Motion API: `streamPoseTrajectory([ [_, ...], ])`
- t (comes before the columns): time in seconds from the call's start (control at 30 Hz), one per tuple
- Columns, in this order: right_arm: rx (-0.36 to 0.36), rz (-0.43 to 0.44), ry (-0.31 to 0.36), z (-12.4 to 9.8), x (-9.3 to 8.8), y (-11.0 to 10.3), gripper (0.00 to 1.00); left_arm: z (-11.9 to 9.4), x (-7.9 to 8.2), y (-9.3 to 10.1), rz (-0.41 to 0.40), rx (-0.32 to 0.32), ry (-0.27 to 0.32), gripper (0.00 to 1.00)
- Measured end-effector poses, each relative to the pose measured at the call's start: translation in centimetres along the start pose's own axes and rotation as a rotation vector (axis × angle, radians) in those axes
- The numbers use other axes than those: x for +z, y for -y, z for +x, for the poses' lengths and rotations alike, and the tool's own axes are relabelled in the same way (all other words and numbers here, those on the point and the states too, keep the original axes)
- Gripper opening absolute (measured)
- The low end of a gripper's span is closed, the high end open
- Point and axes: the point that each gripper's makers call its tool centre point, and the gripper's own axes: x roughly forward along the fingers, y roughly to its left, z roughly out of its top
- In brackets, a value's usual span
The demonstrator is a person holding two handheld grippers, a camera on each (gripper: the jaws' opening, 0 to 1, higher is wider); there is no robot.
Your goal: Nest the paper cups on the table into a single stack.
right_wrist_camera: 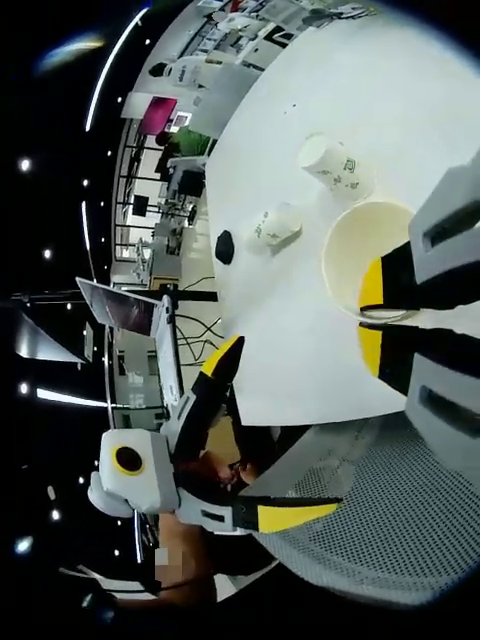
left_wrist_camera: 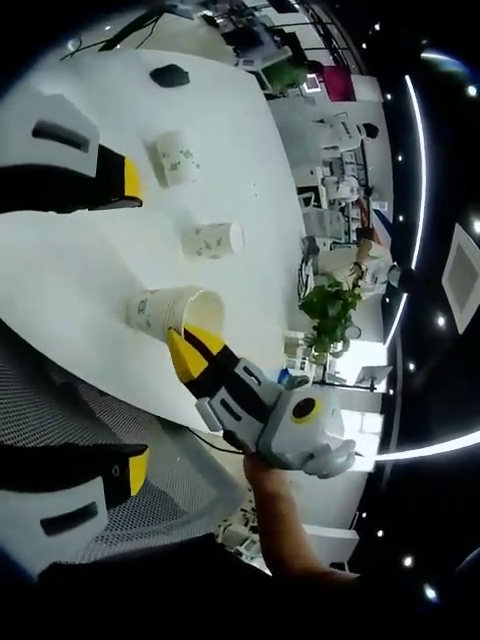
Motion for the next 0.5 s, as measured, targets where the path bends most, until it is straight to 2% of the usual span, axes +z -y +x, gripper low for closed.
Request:
streamPoseTrajectory([
  [0.5,0.022,0.014,-0.005,0.63,-0.21,-0.11,0.02,-0.17,-0.37,-0.12,-0.009,0.011,0.001,0.96],
])
